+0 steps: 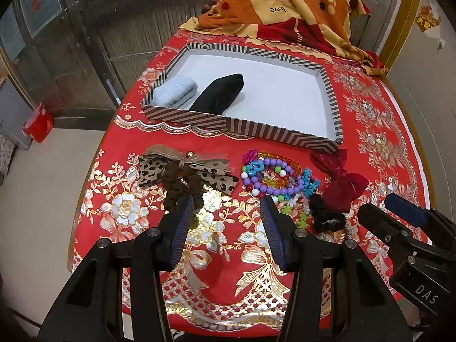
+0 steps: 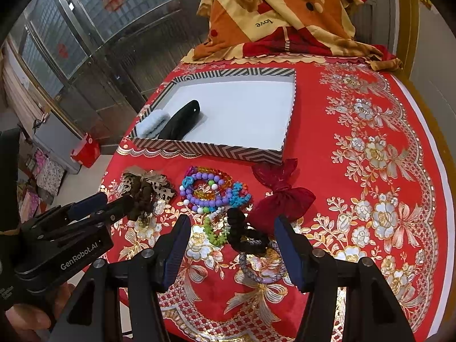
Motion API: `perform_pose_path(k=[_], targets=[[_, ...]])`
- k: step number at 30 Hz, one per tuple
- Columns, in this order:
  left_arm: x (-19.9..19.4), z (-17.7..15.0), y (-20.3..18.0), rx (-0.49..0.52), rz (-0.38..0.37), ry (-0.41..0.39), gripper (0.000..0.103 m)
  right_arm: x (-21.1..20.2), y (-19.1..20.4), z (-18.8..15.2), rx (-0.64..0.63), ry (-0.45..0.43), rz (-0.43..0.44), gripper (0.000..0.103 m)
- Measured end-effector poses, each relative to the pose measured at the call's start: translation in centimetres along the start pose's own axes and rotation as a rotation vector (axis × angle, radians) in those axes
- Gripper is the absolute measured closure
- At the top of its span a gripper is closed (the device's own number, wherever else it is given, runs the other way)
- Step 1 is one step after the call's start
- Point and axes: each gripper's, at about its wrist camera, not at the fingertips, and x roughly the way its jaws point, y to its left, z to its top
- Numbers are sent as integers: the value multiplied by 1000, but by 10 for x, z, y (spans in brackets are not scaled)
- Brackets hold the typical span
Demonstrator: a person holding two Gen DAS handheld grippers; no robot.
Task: Organize jewelry
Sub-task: 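Withdraw both open tools from the tray back over the accessory pile, then grasp the leopard-print bow with left tool while right tool grasps red satin bow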
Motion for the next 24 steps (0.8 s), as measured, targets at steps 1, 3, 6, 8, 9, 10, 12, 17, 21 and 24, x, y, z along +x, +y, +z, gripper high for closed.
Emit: perform_pose_path(k=[1, 3, 6, 8, 9, 10, 12, 17, 21, 24], targets=[[1, 0, 1, -1, 0, 2, 55, 1, 0, 0, 1, 2, 0, 45], [1, 0, 2, -4, -1, 5, 55, 3, 0, 0, 3, 6, 1, 44], [4, 1, 4, -10, -1, 14, 55, 5, 1, 1, 3, 10, 1, 44], [5, 1, 5, -15, 0, 18, 55, 6, 1, 2, 3, 12, 2, 44], [5, 2, 5, -16, 2, 20, 55, 7, 2, 2, 2, 13, 3, 44], [6, 2, 5, -16, 4, 22, 55, 7, 2, 2, 1, 14, 4, 44], [7, 2, 6, -17, 6, 25, 55, 8, 2, 3, -1, 17, 6, 44], [9, 4, 8, -20, 8, 30, 55, 12, 4, 5, -5, 25, 7, 44], [13, 6, 11, -26, 7, 39, 55, 15, 1, 6, -2, 28, 9, 44], [15, 9, 16, -34, -14, 53, 55, 16, -3, 8, 2, 30, 10, 44]])
